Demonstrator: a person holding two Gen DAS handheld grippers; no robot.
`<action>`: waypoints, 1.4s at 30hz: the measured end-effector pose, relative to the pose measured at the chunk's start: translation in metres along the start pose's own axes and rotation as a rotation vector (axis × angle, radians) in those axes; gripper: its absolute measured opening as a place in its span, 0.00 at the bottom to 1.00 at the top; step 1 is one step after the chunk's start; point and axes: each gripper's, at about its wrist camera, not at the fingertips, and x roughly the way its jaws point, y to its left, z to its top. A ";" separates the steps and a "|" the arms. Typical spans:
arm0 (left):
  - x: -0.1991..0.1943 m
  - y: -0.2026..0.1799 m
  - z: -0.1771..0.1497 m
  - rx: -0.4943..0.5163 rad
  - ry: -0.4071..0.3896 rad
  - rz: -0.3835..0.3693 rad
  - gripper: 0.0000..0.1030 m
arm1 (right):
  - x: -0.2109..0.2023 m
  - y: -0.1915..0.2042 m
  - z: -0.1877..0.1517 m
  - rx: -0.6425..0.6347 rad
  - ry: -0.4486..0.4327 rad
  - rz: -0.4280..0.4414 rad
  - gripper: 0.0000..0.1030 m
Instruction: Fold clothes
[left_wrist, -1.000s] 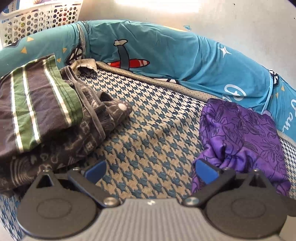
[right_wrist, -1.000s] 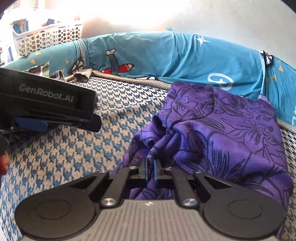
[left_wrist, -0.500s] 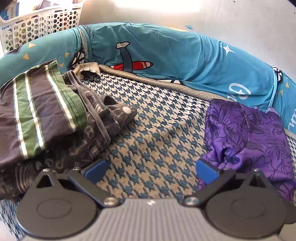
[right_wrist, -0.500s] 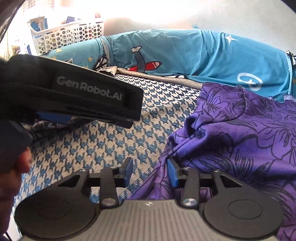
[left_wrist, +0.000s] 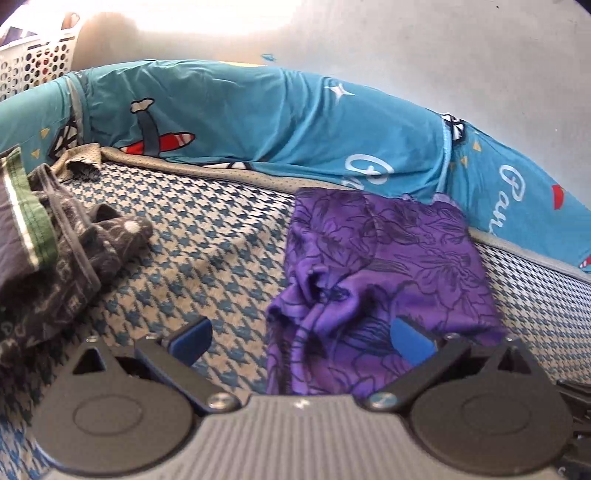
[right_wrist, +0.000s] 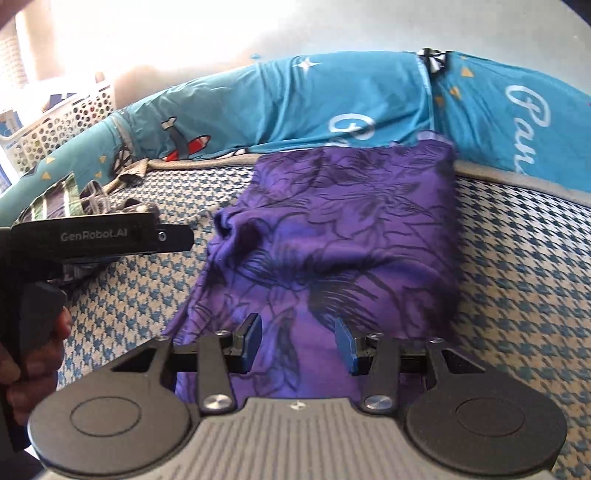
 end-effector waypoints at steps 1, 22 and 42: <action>0.000 -0.006 -0.002 0.011 0.004 -0.018 1.00 | -0.005 -0.007 0.000 0.014 -0.002 -0.014 0.42; 0.024 -0.081 -0.029 0.199 0.056 -0.134 1.00 | -0.008 -0.130 0.021 0.289 0.041 -0.033 0.42; 0.071 -0.107 0.007 0.191 0.012 -0.143 1.00 | -0.019 -0.113 -0.045 0.211 0.174 0.154 0.42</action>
